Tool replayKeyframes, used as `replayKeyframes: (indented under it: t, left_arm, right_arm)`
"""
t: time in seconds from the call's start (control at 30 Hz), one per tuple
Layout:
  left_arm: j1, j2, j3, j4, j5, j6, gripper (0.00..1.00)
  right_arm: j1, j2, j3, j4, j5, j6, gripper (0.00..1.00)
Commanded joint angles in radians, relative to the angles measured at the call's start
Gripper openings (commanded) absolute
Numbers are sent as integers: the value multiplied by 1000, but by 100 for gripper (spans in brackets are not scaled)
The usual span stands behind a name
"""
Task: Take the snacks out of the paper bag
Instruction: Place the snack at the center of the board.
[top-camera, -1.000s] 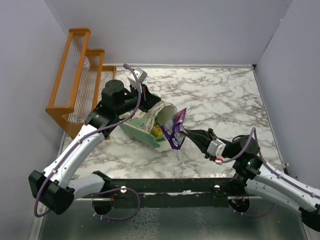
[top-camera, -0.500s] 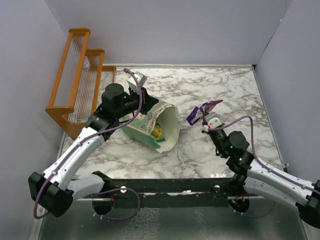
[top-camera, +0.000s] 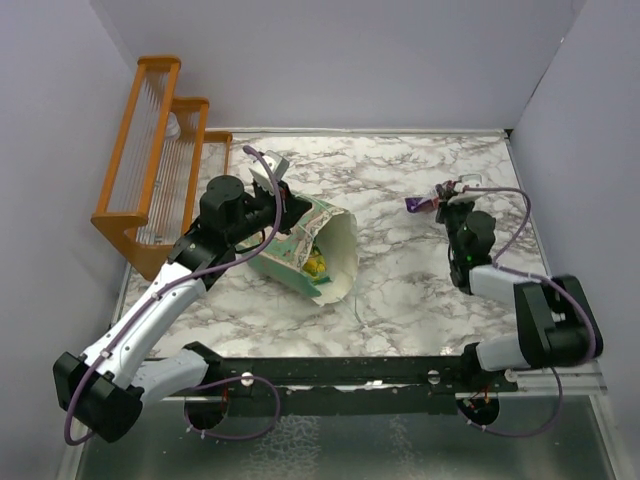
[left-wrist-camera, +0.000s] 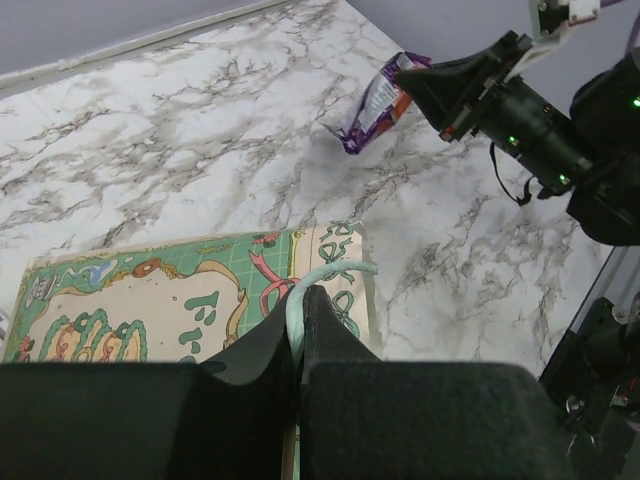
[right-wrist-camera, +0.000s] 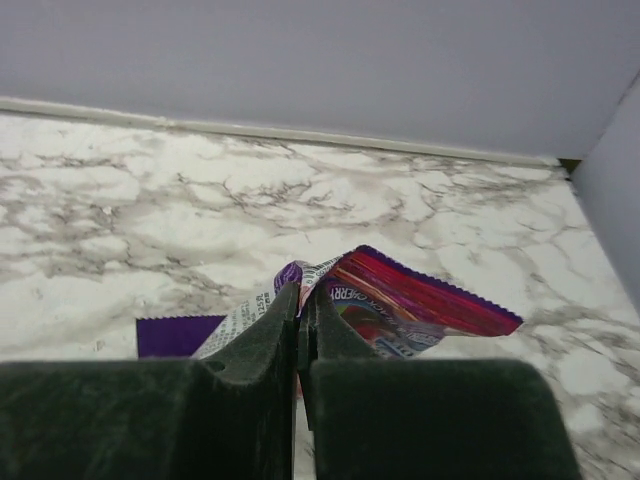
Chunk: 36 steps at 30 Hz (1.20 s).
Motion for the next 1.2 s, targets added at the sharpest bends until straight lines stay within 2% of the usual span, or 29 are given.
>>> replayKeyframes:
  t: [0.0, 0.2, 0.27, 0.4, 0.47, 0.5, 0.6, 0.7, 0.8, 0.87, 0.97, 1.03, 1.1, 1.17]
  left_arm:
    - [3, -38, -13, 28, -29, 24, 0]
    - [16, -37, -14, 27, -30, 28, 0]
    - [21, -38, -15, 30, -25, 25, 0]
    - [29, -38, -16, 37, -16, 23, 0]
    - [29, -35, -17, 38, -17, 23, 0]
    - [29, -34, -17, 37, -14, 22, 0]
    - [29, -31, -19, 42, -5, 17, 0]
    - [30, -27, -21, 50, 9, 7, 0]
    - [32, -29, -23, 53, 13, 4, 0]
    - [32, -30, -24, 52, 8, 6, 0]
    - [32, -26, -26, 56, 7, 3, 0]
    - [33, -26, -29, 57, 9, 0, 0]
    - [37, -29, -35, 64, 20, -4, 0]
    - [48, -31, -37, 70, 29, -5, 0]
  right_arm:
    - [-81, 216, 146, 356, -201, 178, 1]
    - [-150, 517, 382, 494, -414, 320, 1]
    - [-180, 614, 434, 567, -500, 434, 1]
    - [-273, 823, 485, 834, -723, 744, 1]
    - [-295, 837, 452, 832, -742, 748, 1]
    - [-295, 807, 423, 774, -739, 688, 4]
    - [-295, 675, 379, 389, -602, 578, 32]
    - [-296, 510, 322, 100, -394, 492, 53]
    - [-302, 363, 269, -123, -186, 497, 70]
    - [-310, 295, 289, -335, -81, 534, 75]
    - [-311, 221, 307, -461, -46, 530, 77]
    - [-311, 182, 304, -463, -118, 526, 78]
    - [-311, 144, 309, -464, -254, 520, 80]
    - [-305, 113, 298, -451, -364, 571, 81]
